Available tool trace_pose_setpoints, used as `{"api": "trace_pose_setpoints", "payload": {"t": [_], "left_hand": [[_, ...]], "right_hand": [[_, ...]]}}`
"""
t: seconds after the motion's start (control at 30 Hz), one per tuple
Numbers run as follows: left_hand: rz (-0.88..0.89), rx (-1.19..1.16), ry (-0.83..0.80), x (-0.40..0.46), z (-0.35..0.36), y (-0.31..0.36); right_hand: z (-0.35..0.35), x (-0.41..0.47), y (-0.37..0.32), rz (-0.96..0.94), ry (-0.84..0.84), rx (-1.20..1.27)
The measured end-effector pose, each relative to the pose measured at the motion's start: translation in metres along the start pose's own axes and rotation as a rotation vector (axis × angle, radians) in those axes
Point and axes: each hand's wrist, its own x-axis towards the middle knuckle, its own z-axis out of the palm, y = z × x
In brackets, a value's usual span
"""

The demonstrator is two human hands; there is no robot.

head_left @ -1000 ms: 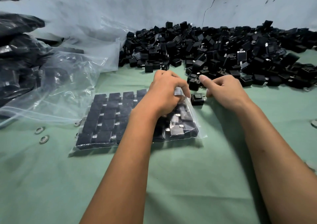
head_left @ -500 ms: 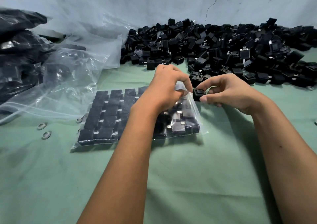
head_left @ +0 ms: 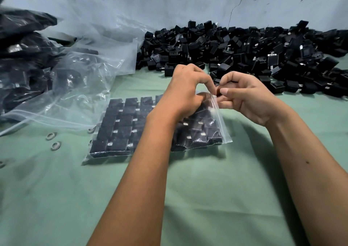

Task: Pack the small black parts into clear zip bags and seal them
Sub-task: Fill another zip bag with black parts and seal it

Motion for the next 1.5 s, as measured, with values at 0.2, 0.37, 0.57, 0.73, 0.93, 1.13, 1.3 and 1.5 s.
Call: {"api": "trace_pose_setpoints", "payload": {"t": [0.2, 0.37, 0.57, 0.73, 0.93, 1.13, 1.3, 1.5], "left_hand": [[-0.009, -0.039, 0.043, -0.001, -0.003, -0.004], [0.003, -0.028, 0.033, -0.001, 0.000, -0.003], [-0.016, -0.082, 0.064, -0.002, -0.001, -0.006], [-0.010, -0.090, 0.046, -0.001, 0.003, -0.006], [-0.032, -0.116, 0.030, -0.002, 0.002, -0.009], [-0.036, -0.104, 0.022, -0.002, 0.002, -0.011], [-0.029, -0.099, 0.021, -0.002, 0.002, -0.010], [-0.027, -0.106, 0.017, -0.001, 0.003, -0.011]], "right_hand": [[0.021, -0.001, 0.000, 0.112, -0.078, 0.211], [0.020, -0.001, -0.003, 0.147, -0.015, 0.206], [0.027, 0.003, 0.001, 0.163, -0.116, 0.263], [0.004, 0.012, 0.015, -0.083, 0.531, -0.426], [-0.006, 0.020, 0.042, -0.028, 0.303, -1.341], [-0.001, 0.016, 0.036, -0.266, 0.445, -1.153], [0.000, 0.010, 0.020, -0.253, 0.354, -0.943], [-0.008, 0.008, 0.021, -0.233, 0.399, -0.977]]}}
